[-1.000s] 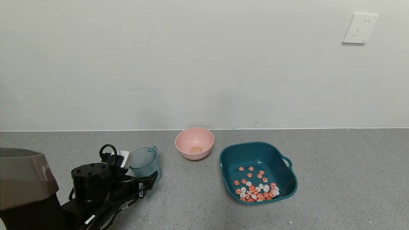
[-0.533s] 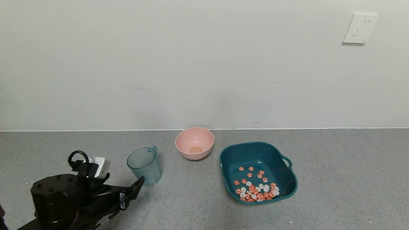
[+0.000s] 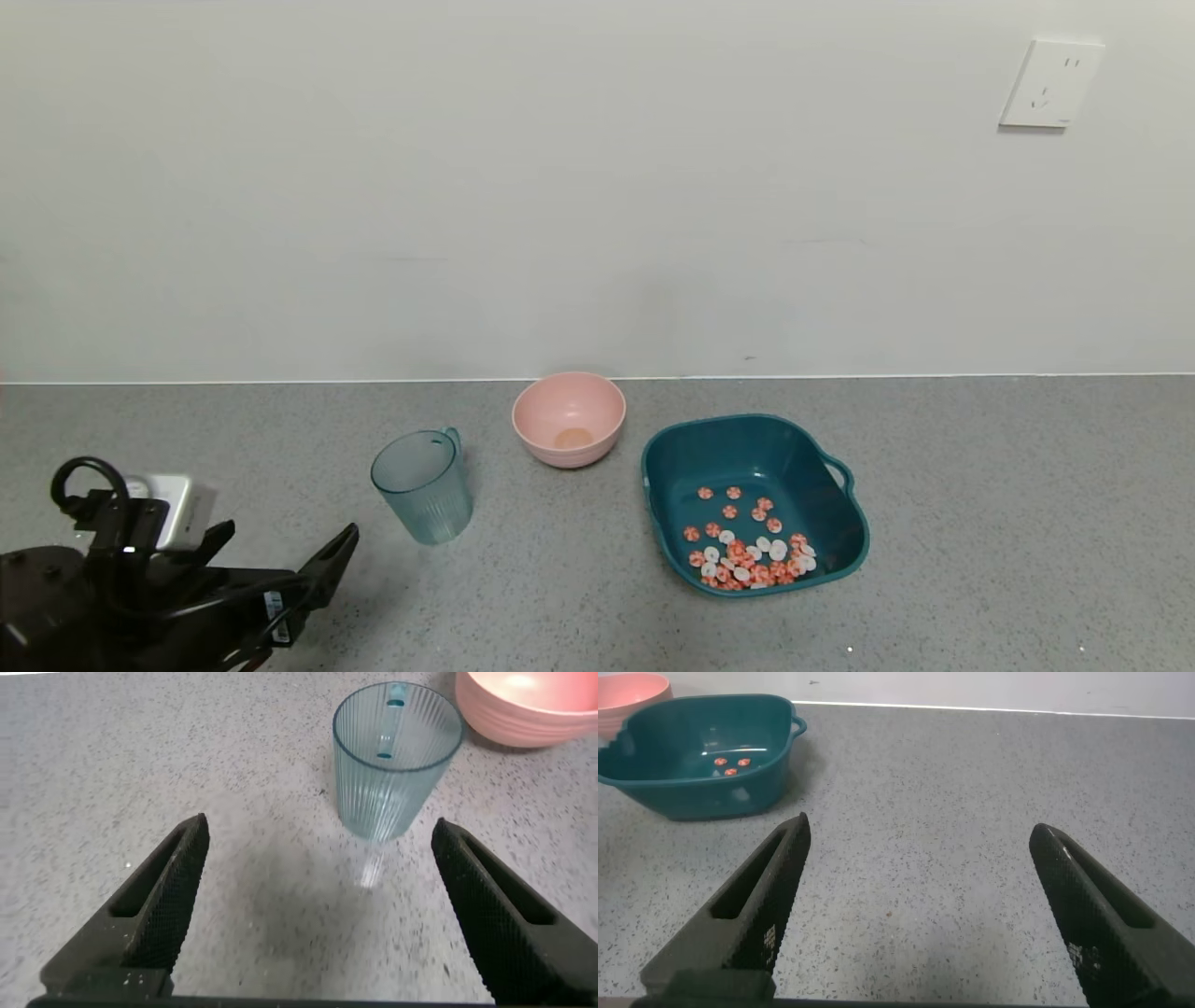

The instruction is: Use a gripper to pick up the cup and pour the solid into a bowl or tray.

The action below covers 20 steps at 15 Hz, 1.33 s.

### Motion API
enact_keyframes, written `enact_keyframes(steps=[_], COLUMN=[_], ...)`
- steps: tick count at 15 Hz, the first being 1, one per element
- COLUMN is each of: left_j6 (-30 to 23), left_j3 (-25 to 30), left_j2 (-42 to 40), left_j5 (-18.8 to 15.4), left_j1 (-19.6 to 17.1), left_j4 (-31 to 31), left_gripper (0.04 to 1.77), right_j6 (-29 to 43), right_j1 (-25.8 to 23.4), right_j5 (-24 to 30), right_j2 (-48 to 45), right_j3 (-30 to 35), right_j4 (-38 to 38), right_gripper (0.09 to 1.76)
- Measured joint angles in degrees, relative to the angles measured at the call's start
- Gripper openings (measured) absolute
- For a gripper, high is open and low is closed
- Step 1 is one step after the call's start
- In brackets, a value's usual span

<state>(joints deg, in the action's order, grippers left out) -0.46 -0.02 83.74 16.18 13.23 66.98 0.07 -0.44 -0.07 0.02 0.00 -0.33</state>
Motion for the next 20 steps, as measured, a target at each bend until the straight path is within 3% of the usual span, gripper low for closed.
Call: enact_keyframes(steps=[3,6,12,15,17,20], left_j6=[0.13,0.22,0.84,1.32,3.49,4.86], left_j3=[-0.28,-1.38,-11.58,-14.58,-15.32,-15.48], left_j2=[-12.3,-27.04,-58.25,-64.83,-66.51,-69.07], left_j5=[-0.06,-0.28,-0.52,1.46,1.49,-4.06], left_j1=[0.07,0.05,-0.02,-1.52,-5.32,-10.48], left_j4=[-12.3,-28.96,-73.95,-76.48,-76.56,-77.67], left_gripper=[1.7,1.71,1.71,1.71,1.71,1.72], right_j6=[0.0,0.02,0.02,0.0,0.02,0.02], right_j1=[0.0,0.0,0.0,0.0,0.0,0.0], right_j5=[-0.04,-0.02,-0.02,0.0,0.0,0.02], right_j2=[0.0,0.0,0.0,0.0,0.0,0.0], right_j3=[0.0,0.0,0.0,0.0,0.0,0.0], right_j4=[0.0,0.0,0.0,0.0,0.0,-0.02], right_gripper=[1.71,1.71,1.71,1.71,1.71,1.71])
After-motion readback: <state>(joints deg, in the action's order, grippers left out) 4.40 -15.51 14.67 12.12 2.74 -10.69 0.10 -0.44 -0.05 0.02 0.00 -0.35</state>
